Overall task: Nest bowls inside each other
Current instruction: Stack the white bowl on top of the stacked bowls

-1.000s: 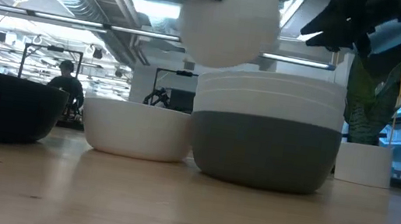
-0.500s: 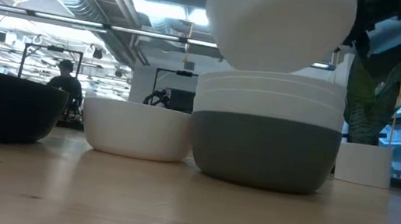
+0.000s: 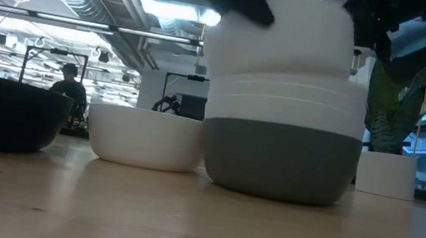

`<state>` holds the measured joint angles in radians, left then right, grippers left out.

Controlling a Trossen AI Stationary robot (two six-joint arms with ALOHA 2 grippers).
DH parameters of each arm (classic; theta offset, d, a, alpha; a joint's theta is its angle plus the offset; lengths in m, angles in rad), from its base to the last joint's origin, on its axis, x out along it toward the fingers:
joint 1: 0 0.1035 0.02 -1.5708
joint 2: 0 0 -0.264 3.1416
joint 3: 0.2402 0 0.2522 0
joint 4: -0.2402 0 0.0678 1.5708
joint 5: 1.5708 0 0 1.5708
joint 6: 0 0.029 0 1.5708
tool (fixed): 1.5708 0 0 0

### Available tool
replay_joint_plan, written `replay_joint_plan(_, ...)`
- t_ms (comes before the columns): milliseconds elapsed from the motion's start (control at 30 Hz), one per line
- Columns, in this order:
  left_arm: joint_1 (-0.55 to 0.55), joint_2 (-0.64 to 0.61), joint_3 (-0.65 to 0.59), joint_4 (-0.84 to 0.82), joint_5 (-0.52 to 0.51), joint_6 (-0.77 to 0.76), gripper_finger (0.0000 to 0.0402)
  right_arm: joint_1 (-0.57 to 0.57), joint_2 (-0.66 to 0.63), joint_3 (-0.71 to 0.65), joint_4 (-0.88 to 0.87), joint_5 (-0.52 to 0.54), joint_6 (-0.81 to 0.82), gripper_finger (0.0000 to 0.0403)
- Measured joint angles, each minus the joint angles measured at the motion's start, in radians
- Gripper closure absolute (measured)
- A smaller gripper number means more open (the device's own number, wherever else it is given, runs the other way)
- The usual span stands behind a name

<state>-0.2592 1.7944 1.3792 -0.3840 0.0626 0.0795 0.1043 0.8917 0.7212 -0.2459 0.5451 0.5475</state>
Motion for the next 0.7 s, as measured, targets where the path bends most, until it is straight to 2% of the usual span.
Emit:
replay_joint_plan(400,-0.002,0.045,0.0,-0.008,-0.027,-0.022,0.0387,0.0,0.0,0.0,0.003,-0.009,0.002,0.0241)
replay_joint_plan(567,-0.002,0.037,0.0,-0.007,-0.035,0.005,0.0366,0.0,0.0,0.0,0.003,-0.009,0.01,0.0241)
replay_joint_plan(700,0.004,0.037,0.0,-0.008,-0.021,0.006,0.0331,0.0,0.0,0.0,0.003,-0.009,0.01,0.0241)
